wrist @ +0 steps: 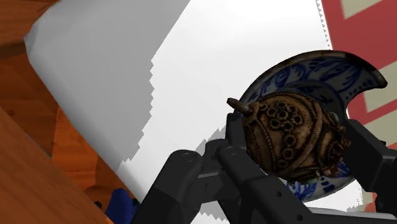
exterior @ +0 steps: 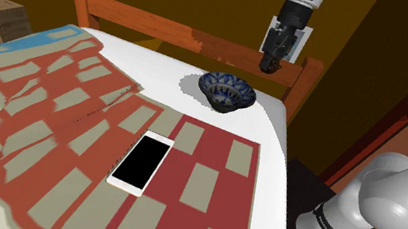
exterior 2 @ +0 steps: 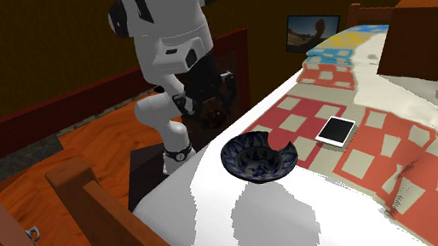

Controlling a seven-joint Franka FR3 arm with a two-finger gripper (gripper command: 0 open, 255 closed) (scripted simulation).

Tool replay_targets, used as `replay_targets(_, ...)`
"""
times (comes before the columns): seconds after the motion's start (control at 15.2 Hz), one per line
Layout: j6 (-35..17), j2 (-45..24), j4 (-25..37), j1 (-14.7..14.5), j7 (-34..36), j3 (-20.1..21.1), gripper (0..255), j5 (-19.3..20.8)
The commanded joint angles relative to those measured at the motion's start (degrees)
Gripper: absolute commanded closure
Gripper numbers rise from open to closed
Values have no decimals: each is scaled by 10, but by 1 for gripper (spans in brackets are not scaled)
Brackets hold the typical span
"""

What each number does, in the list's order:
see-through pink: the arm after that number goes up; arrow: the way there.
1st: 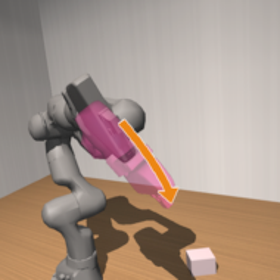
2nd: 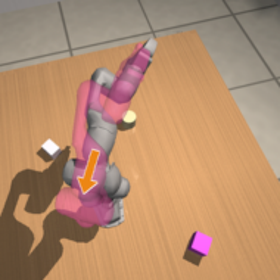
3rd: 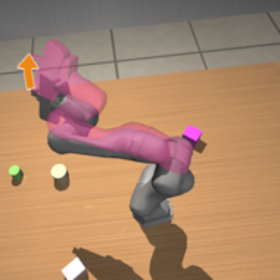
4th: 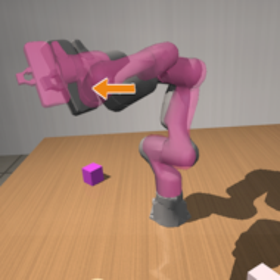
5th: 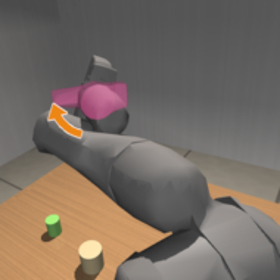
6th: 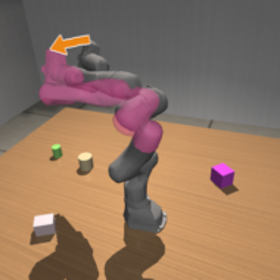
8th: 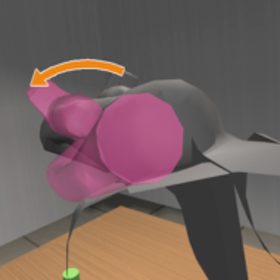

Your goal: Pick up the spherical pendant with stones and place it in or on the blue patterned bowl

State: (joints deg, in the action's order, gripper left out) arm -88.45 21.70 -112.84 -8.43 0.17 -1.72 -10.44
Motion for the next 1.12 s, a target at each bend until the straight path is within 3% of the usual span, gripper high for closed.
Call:
replay_targets(0.0,-7,-30,28,-9,24,17,255,-8)
replay_targets(0.4,-22,-116,111,-32,84,56,255,-17)
replay_targets(1.06,-98,-105,23,-33,70,58,255,-19)
